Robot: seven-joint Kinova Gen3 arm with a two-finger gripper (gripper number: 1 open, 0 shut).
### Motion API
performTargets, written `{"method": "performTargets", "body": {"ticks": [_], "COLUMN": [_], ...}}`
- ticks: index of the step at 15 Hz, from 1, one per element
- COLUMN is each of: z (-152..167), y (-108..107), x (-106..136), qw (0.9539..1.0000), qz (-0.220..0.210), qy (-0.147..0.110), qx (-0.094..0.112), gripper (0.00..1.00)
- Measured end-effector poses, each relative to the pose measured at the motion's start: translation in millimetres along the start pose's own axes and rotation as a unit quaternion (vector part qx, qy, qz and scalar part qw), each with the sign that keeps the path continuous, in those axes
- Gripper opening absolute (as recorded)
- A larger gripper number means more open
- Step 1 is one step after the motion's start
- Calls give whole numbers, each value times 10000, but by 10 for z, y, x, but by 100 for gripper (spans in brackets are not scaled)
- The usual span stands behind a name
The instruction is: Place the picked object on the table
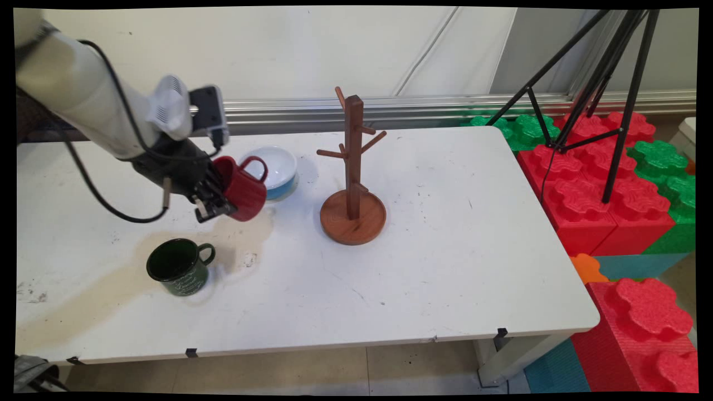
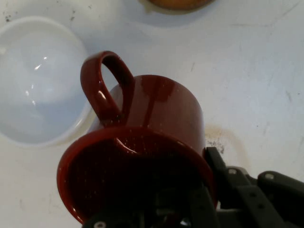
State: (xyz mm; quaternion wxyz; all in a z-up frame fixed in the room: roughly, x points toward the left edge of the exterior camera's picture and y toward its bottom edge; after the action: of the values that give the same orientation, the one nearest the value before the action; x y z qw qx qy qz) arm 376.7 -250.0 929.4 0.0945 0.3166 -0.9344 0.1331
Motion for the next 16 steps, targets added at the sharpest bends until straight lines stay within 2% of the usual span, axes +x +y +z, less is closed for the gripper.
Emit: {"method": "performTargets", "body": {"ticks": [7,16], "z": [469,871], "y": [70,157], "x": [176,247], "qw": [9985,9945], "qz": [421,756], "qy": [-354,-730], "qx": [-5,-29], "gripper": [0,0]}}
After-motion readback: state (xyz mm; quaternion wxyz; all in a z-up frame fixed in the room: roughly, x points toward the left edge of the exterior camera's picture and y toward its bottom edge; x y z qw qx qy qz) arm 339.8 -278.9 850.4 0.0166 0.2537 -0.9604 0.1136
